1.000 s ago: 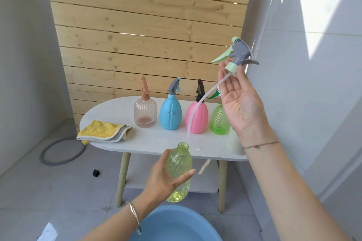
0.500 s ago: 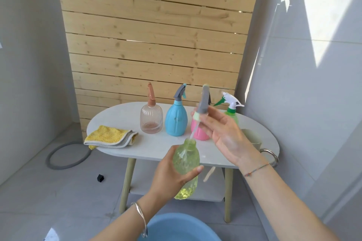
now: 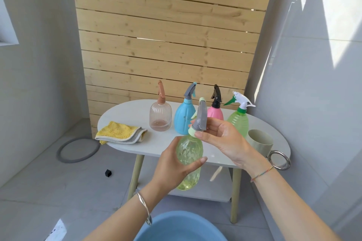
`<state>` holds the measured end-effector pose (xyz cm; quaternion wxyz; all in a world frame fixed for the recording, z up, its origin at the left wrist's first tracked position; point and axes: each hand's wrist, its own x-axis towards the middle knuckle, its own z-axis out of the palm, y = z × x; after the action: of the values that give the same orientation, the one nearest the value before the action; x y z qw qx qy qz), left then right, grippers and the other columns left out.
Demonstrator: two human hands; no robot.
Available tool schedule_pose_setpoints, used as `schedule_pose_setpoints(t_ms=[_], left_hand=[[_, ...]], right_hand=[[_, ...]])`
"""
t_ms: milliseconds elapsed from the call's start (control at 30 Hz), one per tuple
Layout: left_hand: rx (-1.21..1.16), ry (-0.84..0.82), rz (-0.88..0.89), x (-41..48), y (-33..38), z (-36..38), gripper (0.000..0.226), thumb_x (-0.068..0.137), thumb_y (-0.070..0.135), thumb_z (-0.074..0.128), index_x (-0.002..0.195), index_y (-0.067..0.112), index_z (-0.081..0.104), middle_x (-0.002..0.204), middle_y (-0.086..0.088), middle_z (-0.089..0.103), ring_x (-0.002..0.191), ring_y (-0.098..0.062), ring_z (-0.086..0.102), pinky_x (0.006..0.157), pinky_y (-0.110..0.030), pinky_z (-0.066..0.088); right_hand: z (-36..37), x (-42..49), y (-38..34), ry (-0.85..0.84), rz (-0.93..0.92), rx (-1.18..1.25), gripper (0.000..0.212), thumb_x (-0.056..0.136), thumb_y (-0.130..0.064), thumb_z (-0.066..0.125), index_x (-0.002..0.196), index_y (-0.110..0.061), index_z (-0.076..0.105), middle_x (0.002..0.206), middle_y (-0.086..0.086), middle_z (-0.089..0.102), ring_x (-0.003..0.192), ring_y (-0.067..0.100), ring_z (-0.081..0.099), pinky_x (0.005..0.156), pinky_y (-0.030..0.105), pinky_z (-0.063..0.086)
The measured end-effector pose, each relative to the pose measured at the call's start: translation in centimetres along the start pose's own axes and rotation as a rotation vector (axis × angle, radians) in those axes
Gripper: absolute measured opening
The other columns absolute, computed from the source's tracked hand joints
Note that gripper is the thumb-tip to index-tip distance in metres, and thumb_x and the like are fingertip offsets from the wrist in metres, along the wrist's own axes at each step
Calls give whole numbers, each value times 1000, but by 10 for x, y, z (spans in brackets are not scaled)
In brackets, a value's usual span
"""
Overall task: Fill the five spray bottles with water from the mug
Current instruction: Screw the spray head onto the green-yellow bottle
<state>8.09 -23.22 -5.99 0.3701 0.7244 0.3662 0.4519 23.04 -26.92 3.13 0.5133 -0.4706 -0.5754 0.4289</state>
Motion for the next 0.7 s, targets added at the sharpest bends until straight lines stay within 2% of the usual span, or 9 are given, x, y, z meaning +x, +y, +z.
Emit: schedule_pose_setpoints(t_ms=[200,333,467,600,700], left_hand=[[-8,-56,4,-2,0,1,54,71,50,82,115,38,53,109,27,64,108,8,56,87,-3,37],[-23,-91,19,-2,3,2,57,68,63,77,114,39,54,110,25,64,109,6,56,89,-4,38],[-25,-96,32,-2,3,5,64,66,66,72,118,30,57,111,20,65,110,3,57,92,-10,41],[4,-60,23,-1,5,6,59,65,66,71,113,38,53,110,24,64,109,8,56,88,-3,36],[21,-40,22,2,5,6,55,71,55,79,115,40,50,110,29,61,110,16,52,87,0,34]], right_hand=[[-8,-5,-5,-71,16,-100,27,83,-1,67,108,-11,67,102,-6,73,96,5,68,80,13,50],[-14,-8,-11,-122,27,-148,28,83,-1,67,109,-13,67,101,-7,73,96,4,68,78,12,50],[-14,-7,-12,-77,-6,-207,28,79,-2,73,105,-9,69,99,4,73,89,8,70,77,15,52],[-5,-6,-7,44,-48,-214,25,71,-4,80,89,-13,66,79,-3,70,71,4,67,69,16,52],[3,-4,-1,162,-67,-220,27,68,-12,84,85,-13,63,77,-1,66,65,2,63,65,16,52]])
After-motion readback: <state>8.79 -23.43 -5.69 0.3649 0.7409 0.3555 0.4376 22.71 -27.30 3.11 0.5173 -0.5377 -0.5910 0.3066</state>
